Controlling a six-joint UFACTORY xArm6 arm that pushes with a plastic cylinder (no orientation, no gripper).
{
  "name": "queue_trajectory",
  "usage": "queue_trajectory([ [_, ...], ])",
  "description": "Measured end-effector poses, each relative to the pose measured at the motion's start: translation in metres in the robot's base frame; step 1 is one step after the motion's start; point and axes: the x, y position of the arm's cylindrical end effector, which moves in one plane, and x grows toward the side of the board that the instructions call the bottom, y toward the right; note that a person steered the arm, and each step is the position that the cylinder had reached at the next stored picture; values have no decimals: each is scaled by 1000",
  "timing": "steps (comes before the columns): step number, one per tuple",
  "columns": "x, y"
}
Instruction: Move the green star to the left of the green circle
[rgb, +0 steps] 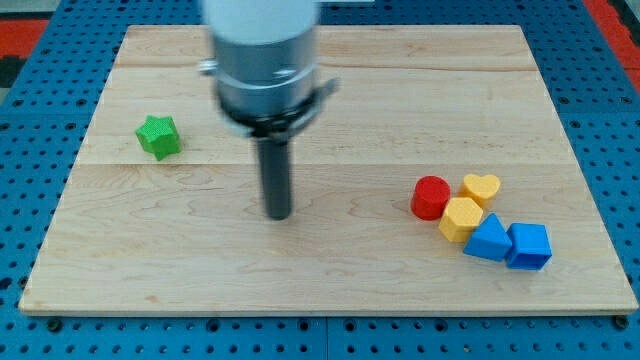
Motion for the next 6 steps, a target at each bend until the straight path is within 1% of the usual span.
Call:
queue_trajectory([
  [1, -17, -87],
  [2, -84, -98],
  [3, -102, -131],
  [5, -121, -205],
  [6, -143, -188],
])
